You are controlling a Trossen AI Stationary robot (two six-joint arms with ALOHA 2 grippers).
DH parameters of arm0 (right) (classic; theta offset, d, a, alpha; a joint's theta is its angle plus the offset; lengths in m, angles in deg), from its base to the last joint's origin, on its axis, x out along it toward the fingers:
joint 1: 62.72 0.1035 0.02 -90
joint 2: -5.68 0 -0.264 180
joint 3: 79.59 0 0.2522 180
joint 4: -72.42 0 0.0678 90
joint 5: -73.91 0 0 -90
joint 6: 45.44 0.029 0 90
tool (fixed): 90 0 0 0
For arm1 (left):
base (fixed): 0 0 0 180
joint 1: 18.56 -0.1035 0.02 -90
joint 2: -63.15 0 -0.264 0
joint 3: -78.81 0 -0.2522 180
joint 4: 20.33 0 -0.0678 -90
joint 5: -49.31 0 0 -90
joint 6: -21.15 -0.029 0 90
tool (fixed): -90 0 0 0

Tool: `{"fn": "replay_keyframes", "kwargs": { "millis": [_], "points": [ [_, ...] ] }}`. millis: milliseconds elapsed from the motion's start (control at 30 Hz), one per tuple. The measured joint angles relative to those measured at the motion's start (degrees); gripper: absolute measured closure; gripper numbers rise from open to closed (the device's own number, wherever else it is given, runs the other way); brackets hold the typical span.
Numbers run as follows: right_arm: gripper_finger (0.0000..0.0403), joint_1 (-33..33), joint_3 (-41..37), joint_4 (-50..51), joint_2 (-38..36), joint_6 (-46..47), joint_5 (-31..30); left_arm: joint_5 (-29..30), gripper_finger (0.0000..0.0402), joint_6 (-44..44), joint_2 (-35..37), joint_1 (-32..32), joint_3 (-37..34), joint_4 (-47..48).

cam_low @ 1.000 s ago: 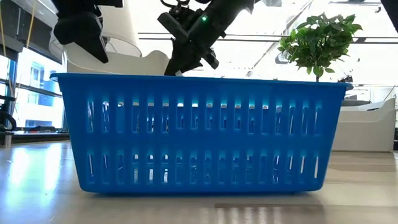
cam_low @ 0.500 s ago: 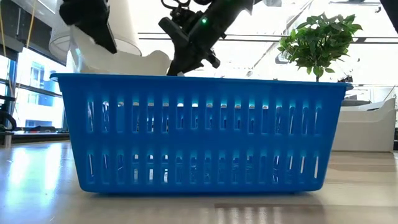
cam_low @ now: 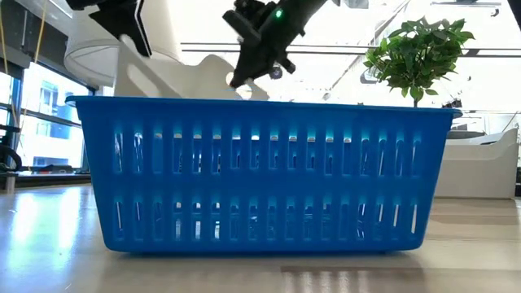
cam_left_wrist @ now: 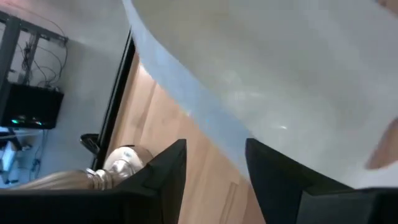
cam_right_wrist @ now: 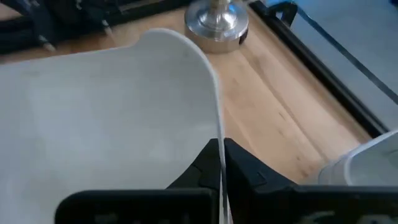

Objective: Stack baskets by color
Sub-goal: Stack the bottom white bin on top of the top white bins

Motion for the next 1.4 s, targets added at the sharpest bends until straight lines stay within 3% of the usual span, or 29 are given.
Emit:
{"fn": "replay_keyframes", "kwargs": {
  "millis": [267,567,767,900,1200,1400],
  "points": [
    [0.0403,0.7,0.0,11.2,-6.0,-1.1,-6.4,0.6,0.0252,-1.5,1.6,1.3,0.0,0.6],
    [0.0403,2.9,0.0,21.8,-11.8,-0.8,-8.1,0.8,0.0252,-2.9,3.0,0.9,0.1,0.5],
    [0.0403,4.7,0.0,30.3,-16.1,1.5,-14.8,0.3,0.0254,-2.8,3.0,-0.5,0.1,0.5],
    [0.0403,6.4,0.0,40.5,-19.1,8.3,-21.7,-1.5,0.0255,-2.8,3.0,-1.4,0.1,0.5],
    [0.0403,11.7,0.0,64.7,-24.9,33.6,-33.5,-2.3,0.0256,-2.8,3.0,-3.1,0.1,0.5],
    [0.0403,13.3,-7.4,65.0,-32.7,41.6,-35.5,-2.5,0.0257,-2.8,3.0,-3.5,0.1,0.5]
  ]
}}
